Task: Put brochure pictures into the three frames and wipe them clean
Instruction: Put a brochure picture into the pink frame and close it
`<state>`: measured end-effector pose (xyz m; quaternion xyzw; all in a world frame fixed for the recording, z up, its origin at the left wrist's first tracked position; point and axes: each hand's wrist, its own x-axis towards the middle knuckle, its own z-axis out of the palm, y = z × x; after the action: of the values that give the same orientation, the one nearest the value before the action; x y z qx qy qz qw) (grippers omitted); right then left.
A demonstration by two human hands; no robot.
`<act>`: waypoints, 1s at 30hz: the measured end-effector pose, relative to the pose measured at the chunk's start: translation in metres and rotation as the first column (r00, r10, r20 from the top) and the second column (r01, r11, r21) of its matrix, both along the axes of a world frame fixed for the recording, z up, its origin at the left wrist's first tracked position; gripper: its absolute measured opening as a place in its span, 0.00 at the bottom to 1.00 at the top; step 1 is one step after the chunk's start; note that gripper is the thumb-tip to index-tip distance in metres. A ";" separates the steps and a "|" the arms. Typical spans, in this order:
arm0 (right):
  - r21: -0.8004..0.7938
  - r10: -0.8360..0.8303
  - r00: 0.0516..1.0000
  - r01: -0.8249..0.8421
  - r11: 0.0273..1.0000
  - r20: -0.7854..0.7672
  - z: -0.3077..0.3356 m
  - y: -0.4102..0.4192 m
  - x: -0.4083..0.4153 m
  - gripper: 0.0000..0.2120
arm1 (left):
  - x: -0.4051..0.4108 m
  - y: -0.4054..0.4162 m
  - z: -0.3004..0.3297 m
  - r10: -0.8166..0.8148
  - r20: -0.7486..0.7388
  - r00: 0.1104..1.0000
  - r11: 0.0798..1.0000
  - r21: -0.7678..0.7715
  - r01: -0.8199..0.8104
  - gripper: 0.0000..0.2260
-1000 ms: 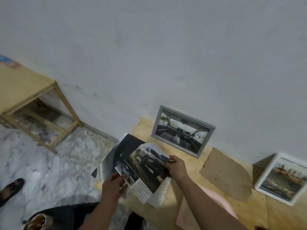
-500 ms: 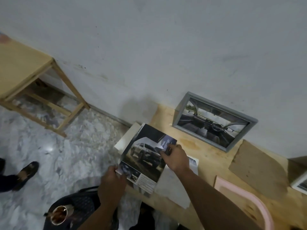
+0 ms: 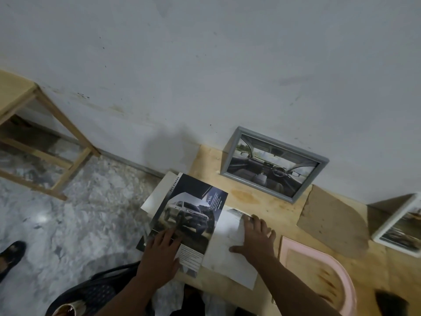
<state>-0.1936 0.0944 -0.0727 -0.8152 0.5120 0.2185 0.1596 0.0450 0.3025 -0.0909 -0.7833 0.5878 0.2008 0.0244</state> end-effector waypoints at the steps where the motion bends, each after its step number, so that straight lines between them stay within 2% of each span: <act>1: -0.013 -0.008 1.000 0.008 1.000 0.001 0.000 -0.001 -0.002 0.58 | 0.000 0.000 -0.002 -0.007 0.006 1.000 1.000 -0.002 0.007 0.36; 5: -0.071 0.010 0.999 -0.007 0.997 0.042 0.005 -0.002 -0.009 0.56 | -0.004 -0.001 -0.001 0.001 0.028 1.000 1.000 0.009 -0.001 0.35; 8: -0.041 -0.024 0.980 0.033 0.999 0.197 0.014 -0.007 -0.013 0.44 | -0.007 -0.003 0.001 0.003 0.027 1.000 0.998 0.056 -0.004 0.37; 10: 0.117 -0.173 0.921 0.141 0.983 0.348 0.023 -0.018 -0.022 0.38 | -0.008 -0.004 0.002 0.007 0.023 1.000 0.997 0.077 -0.009 0.36; 12: 0.330 -0.322 0.841 0.184 0.926 0.434 0.039 -0.033 -0.039 0.36 | -0.009 -0.006 0.008 0.026 0.035 0.999 0.999 0.036 -0.027 0.33; 14: 0.506 -0.474 0.737 0.207 0.837 0.482 0.060 -0.044 -0.062 0.33 | -0.018 -0.013 0.015 0.099 -0.005 0.995 0.993 -0.064 -0.100 0.26; 15: 0.596 -0.578 0.651 0.232 0.769 0.492 0.072 -0.046 -0.076 0.30 | -0.026 -0.018 0.018 0.151 -0.080 0.985 0.981 -0.108 -0.159 0.25; 16: 0.685 -0.685 0.543 0.251 0.684 0.485 0.083 -0.047 -0.091 0.28 | -0.037 -0.025 0.024 0.210 -0.206 0.956 0.963 -0.125 -0.239 0.27; 17: 0.765 -0.781 0.430 0.261 0.589 0.454 0.091 -0.047 -0.107 0.27 | -0.052 -0.035 0.035 0.279 -0.377 0.884 0.936 -0.098 -0.337 0.31; 19: 0.867 -0.896 0.225 0.247 0.432 0.383 0.099 -0.043 -0.142 0.29 | -0.092 -0.059 0.065 0.413 -0.660 0.627 0.872 0.089 -0.481 0.36; 21: 0.907 -0.941 0.074 0.251 0.339 0.331 0.104 -0.031 -0.173 0.28 | -0.139 -0.083 0.089 0.533 -0.770 0.350 0.813 0.352 -0.465 0.28; 22: 0.894 -0.941 0.033 0.300 0.332 0.338 0.105 -0.023 -0.188 0.27 | -0.163 -0.093 0.098 0.589 -0.772 0.238 0.779 0.466 -0.420 0.21; 23: 0.849 -0.926 0.030 0.389 0.358 0.377 0.105 -0.014 -0.201 0.26 | -0.186 -0.102 0.105 0.621 -0.763 0.179 0.758 0.527 -0.384 0.16; 24: 0.776 -0.905 0.052 0.495 0.391 0.423 0.102 -0.006 -0.213 0.27 | -0.207 -0.109 0.106 0.632 -0.758 0.164 0.752 0.547 -0.368 0.13; 26: 0.630 -0.869 0.094 0.652 0.422 0.486 0.092 0.007 -0.239 0.30 | -0.241 -0.119 0.099 0.629 -0.747 0.214 0.759 0.531 -0.376 0.12; 28: 0.578 -0.861 0.095 0.704 0.413 0.499 0.080 0.016 -0.265 0.34 | -0.269 -0.125 0.090 0.639 -0.722 0.265 0.754 0.522 -0.398 0.10; 30: 0.540 -0.868 0.148 0.729 0.420 0.474 0.067 0.021 -0.290 0.38 | -0.292 -0.129 0.085 0.652 -0.716 0.249 0.742 0.535 -0.405 0.09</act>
<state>-0.4840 0.1157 -0.0056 -0.4098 0.7373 -0.1832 0.5048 -0.2468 0.1735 -0.0056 -0.7052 0.1821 0.6363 -0.2542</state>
